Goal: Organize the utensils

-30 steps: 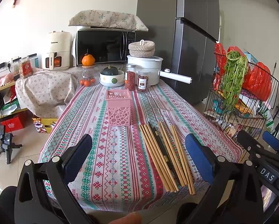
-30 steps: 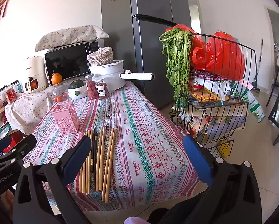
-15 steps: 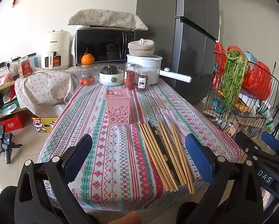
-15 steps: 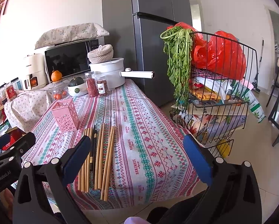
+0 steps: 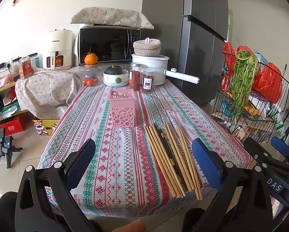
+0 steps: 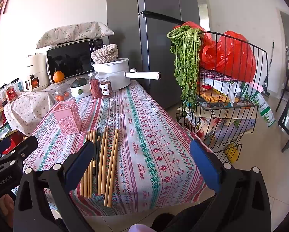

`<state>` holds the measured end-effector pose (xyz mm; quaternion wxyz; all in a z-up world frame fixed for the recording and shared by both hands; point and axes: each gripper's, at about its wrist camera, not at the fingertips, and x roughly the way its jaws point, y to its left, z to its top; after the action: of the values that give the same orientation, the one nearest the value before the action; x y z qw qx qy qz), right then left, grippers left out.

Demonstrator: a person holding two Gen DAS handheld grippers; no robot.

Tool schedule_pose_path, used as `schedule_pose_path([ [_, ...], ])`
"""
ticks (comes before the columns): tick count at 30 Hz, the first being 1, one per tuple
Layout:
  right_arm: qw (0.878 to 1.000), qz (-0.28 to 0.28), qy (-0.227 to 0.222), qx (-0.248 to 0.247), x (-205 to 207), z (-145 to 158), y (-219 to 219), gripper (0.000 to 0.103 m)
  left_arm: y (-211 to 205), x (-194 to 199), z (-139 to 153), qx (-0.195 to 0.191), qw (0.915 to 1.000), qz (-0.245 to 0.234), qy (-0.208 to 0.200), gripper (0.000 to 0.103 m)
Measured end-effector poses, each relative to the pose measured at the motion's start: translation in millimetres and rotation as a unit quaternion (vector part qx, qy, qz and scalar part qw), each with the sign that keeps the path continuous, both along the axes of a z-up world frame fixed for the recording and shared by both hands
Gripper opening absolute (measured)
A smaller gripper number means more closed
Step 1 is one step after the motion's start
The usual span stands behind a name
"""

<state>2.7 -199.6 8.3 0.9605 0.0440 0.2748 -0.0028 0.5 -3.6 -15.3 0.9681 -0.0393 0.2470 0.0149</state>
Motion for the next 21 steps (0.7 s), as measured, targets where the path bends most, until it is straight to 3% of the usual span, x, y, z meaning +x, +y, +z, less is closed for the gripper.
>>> schedule_pose_path([
  [8,1.0,-0.004,0.008,0.008,2.5,-1.8,-2.2,0.096,4.4,7.4,-4.4,-0.011,0.9997,0.005,0.021,0.096],
  [16,0.999,-0.004,0.041,0.024,17.6,-11.3,-8.2,0.096,30.8,35.2,-23.0,-0.082,0.9914,0.032,0.097,0.096],
  [21,0.997,-0.002,0.069,0.022,27.3,-19.1,-6.6,0.096,40.4,44.6,-30.4,-0.099,0.9866,0.048,0.12,0.096],
])
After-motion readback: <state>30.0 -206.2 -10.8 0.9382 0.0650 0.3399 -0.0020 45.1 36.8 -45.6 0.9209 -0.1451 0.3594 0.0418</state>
